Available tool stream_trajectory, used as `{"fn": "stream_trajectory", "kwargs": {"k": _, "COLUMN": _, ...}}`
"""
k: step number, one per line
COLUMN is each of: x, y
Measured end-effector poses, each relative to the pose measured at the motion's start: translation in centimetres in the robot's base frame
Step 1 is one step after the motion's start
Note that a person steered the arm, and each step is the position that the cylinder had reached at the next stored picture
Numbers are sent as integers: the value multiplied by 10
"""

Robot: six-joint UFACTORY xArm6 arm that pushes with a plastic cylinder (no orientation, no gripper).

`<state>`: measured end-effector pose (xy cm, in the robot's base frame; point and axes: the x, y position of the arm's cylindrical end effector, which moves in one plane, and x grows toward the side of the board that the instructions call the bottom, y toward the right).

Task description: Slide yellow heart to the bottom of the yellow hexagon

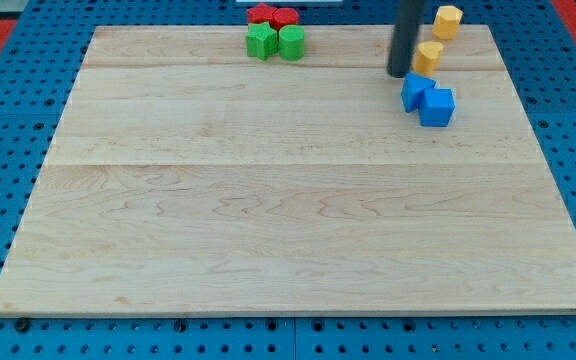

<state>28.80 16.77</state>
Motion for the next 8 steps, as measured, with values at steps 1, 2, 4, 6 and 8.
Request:
{"fn": "stream_trajectory", "kwargs": {"k": 1, "x": -27, "y": 35}}
{"fn": "stream_trajectory", "kwargs": {"k": 2, "x": -36, "y": 40}}
{"fn": "stream_trajectory", "kwargs": {"k": 4, "x": -2, "y": 49}}
{"fn": "stream_trajectory", "kwargs": {"k": 6, "x": -25, "y": 62}}
{"fn": "stream_trajectory", "kwargs": {"k": 8, "x": -33, "y": 69}}
